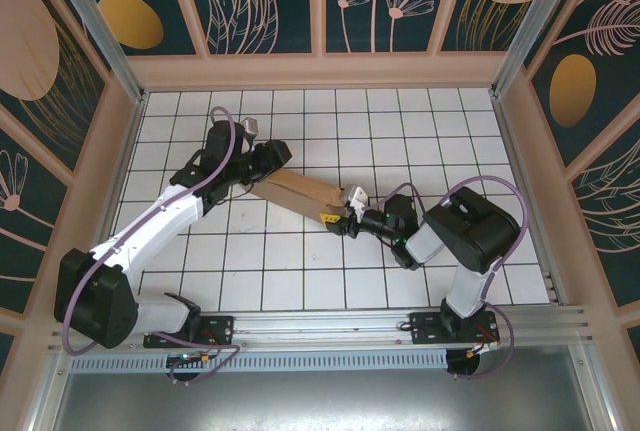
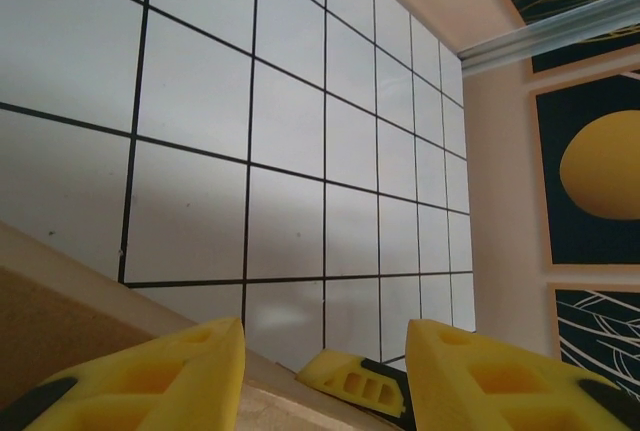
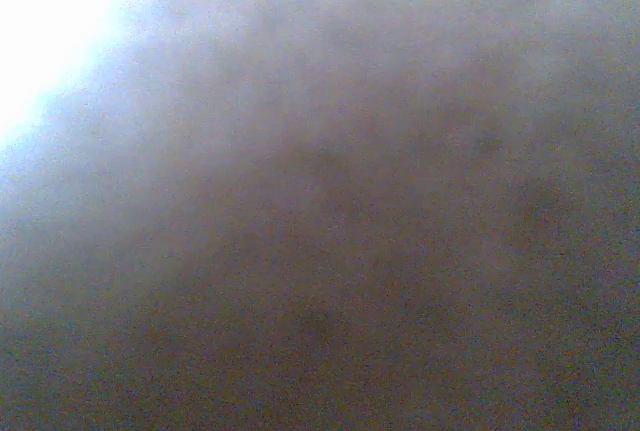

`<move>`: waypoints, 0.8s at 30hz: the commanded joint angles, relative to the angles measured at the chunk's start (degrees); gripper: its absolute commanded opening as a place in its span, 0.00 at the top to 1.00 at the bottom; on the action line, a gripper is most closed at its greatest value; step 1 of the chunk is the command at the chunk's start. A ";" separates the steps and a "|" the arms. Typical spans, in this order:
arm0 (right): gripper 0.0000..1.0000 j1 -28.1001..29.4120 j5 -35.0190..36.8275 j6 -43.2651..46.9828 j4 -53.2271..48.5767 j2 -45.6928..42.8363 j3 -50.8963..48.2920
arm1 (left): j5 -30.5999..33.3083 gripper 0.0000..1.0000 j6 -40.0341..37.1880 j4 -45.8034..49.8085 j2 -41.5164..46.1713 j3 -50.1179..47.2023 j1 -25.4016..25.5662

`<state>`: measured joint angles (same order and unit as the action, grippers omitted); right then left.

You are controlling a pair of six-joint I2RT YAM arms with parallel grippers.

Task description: Fold the paper box

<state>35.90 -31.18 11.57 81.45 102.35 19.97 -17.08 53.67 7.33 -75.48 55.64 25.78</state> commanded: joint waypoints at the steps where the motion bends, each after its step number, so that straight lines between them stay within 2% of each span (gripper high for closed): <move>1: 0.53 -1.22 -1.19 -2.86 -0.96 0.61 1.45 | 3.03 0.53 0.48 -2.98 1.19 -3.92 -0.16; 7: 0.39 -2.38 -0.20 -3.42 -3.15 -2.10 0.57 | 4.09 0.56 1.97 -7.48 -0.61 -7.65 -0.14; 12: 0.30 -3.72 -0.11 -4.75 -6.03 -8.76 -1.97 | 5.44 0.56 2.80 -8.83 -1.61 -8.92 -0.16; 17: 0.29 -3.91 -2.22 -4.77 -12.25 -17.13 -3.90 | 6.35 0.56 3.20 -8.59 -3.44 -7.85 -0.12; 21: 0.32 -3.69 -3.18 -5.61 -18.80 -26.32 -4.66 | 6.62 0.56 3.37 -8.48 -4.36 -7.44 -0.12; 24: 0.35 -3.13 1.19 -7.47 -24.26 -33.94 -4.09 | 6.70 0.56 3.68 -8.54 -4.73 -7.30 -0.12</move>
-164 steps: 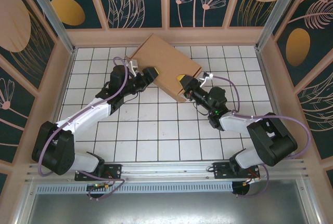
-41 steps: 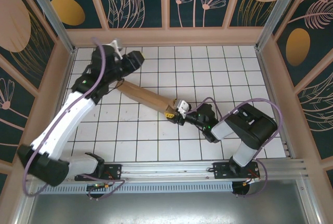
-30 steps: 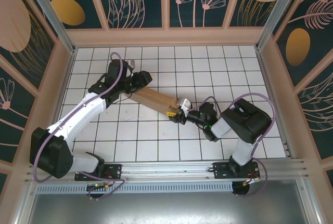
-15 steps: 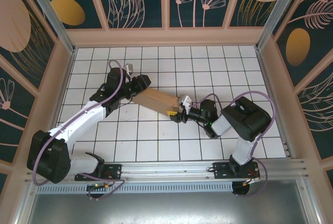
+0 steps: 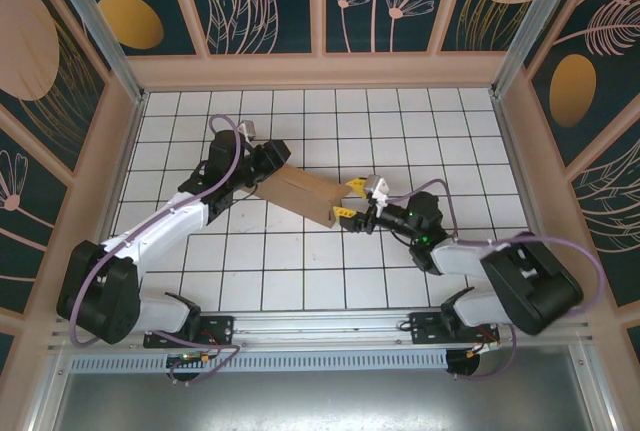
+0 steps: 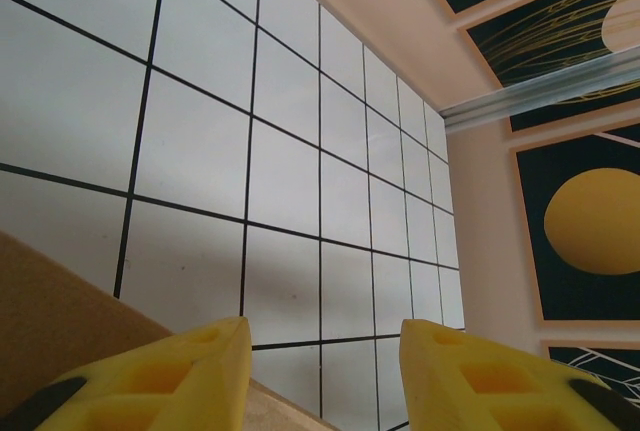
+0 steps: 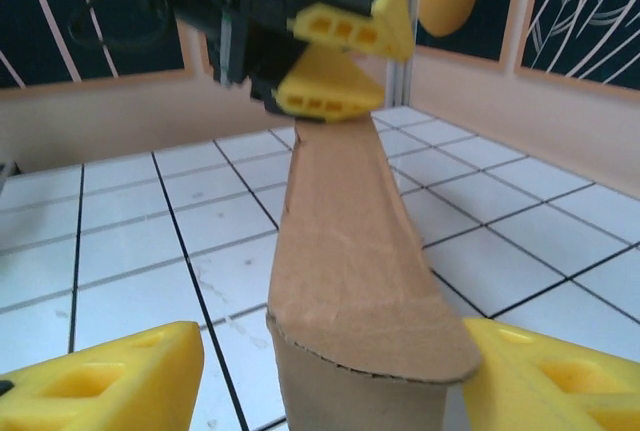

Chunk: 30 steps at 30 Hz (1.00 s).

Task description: Fold the paper box

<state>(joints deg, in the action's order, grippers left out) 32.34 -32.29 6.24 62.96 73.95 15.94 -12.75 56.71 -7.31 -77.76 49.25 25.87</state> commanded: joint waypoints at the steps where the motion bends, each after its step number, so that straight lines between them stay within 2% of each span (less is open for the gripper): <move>1: 0.35 0.36 3.69 -3.33 -7.64 -7.77 0.54 | 2.32 0.57 0.68 6.17 -2.65 -0.84 -0.20; 4: 0.38 0.48 11.62 -10.92 -22.27 -13.94 6.51 | 1.70 0.57 0.77 6.33 -3.32 -0.46 -0.23; 6: 0.41 -0.03 17.22 -15.79 -39.71 -14.91 15.61 | 1.42 0.57 0.86 6.34 -3.62 -0.48 -0.20; 7: 0.46 -0.17 17.57 -16.51 -45.58 -14.61 18.88 | 1.26 0.57 0.78 6.31 -3.73 -0.43 -0.22; 9: 0.71 -0.09 17.21 -19.82 -50.81 -14.20 22.44 | 1.02 0.57 0.70 6.27 -3.89 -0.38 -0.20; 13: 0.86 0.71 20.04 -33.48 -57.24 -13.62 27.30 | 0.63 0.57 0.47 6.51 -4.08 0.00 -0.23; 16: 0.86 0.71 16.75 -45.03 -64.71 -9.91 32.07 | 0.45 0.57 0.14 6.56 -4.06 0.14 -0.20; 18: 0.75 0.83 13.44 -51.74 -67.39 -7.41 33.94 | 0.44 0.57 -0.17 6.78 -4.05 0.21 -0.25; 22: 0.66 1.63 11.52 -61.50 -67.50 -5.48 34.96 | 0.27 0.57 -0.43 6.85 -4.08 0.14 -0.21; 26: 0.62 1.89 10.77 -66.82 -67.72 -3.22 35.56 | 0.51 0.57 -0.60 6.91 -3.92 -0.01 -0.22; 30: 0.60 2.54 10.50 -68.41 -67.17 -1.18 35.82 | 0.49 0.57 -0.72 7.22 -3.83 0.00 -0.26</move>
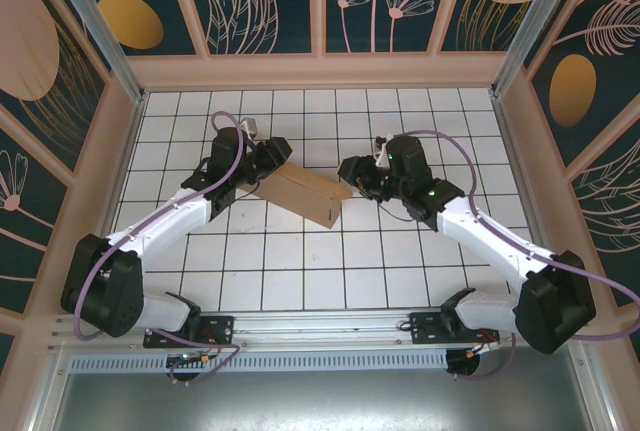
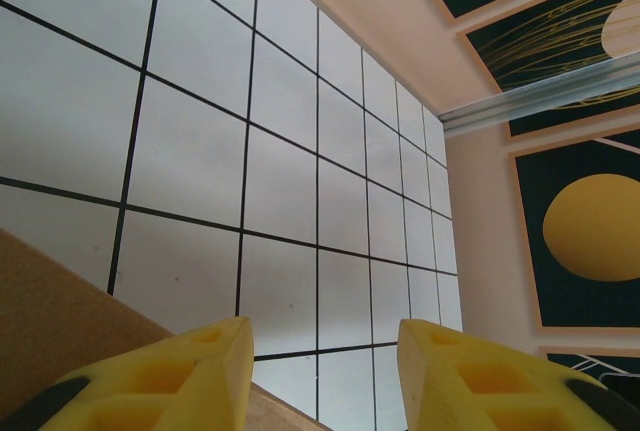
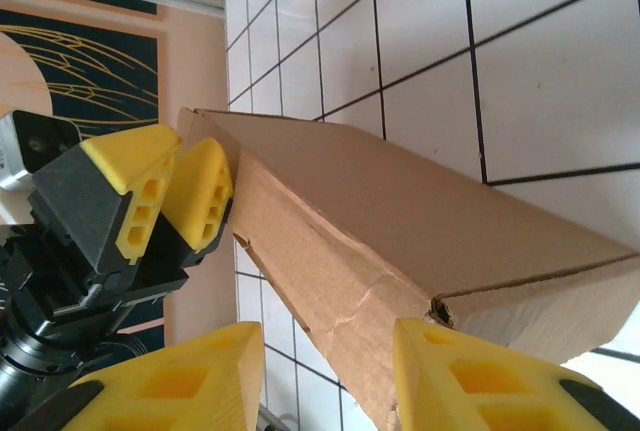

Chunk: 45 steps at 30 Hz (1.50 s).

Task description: Fold the paper box

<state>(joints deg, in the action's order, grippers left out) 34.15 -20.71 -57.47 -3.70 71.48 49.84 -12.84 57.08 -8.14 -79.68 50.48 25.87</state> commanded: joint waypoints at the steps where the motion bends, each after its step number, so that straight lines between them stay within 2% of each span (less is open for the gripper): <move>1: 0.60 0.93 -0.97 -5.00 -0.51 1.61 1.91 | 0.71 0.58 -1.13 8.14 -1.96 -1.20 -0.25; 13: 0.57 2.71 -0.70 -6.95 1.10 2.21 -0.83 | 0.98 0.57 -1.39 8.76 -1.93 -0.82 -0.23; 32: 0.55 2.52 2.25 -5.89 -0.27 -0.92 -3.86 | 1.13 0.58 -1.34 9.15 -2.23 -0.86 -0.31; 45: 0.55 3.24 0.51 -6.78 6.25 4.39 -3.16 | -1.11 0.58 0.30 7.39 -2.66 -2.00 -0.34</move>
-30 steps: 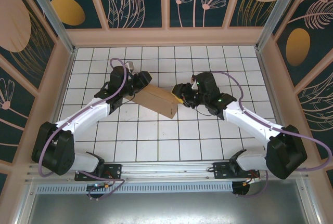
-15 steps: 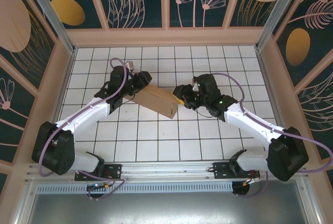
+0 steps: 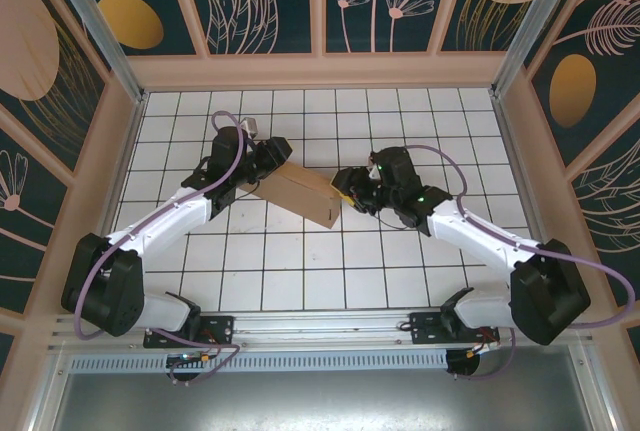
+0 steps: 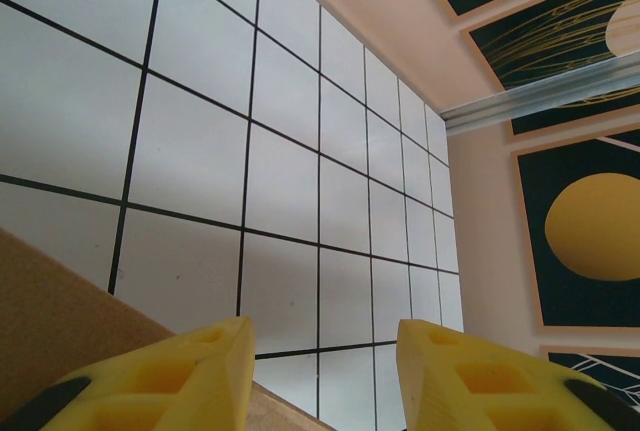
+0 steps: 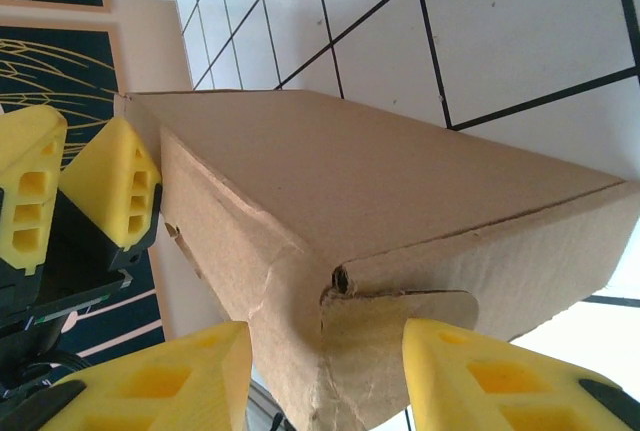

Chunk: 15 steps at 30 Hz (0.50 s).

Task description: Fold the paper box

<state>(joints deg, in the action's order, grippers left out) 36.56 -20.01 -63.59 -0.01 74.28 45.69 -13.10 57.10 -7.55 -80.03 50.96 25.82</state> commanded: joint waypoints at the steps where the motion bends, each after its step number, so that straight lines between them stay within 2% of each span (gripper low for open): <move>1: 0.56 0.98 -0.13 -0.57 2.87 2.03 1.22 | -1.13 0.58 0.45 6.68 -2.42 -2.70 -0.25; 9: 0.60 1.28 2.78 2.67 -1.57 3.48 2.90 | -2.63 0.58 1.48 6.10 -2.76 -3.41 -0.33; 12: 0.56 1.28 10.87 8.98 -11.44 1.40 7.50 | -2.54 0.58 1.35 6.57 -2.46 -3.28 -0.33; 15: 0.55 1.30 14.70 15.36 -14.86 -1.90 10.98 | -2.21 0.58 1.03 7.17 -1.86 -2.91 -0.30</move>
<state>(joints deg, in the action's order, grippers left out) 37.52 -12.40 -55.99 -8.82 76.07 52.45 -13.23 57.32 -8.99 -80.31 50.52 25.12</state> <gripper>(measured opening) 0.450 0.424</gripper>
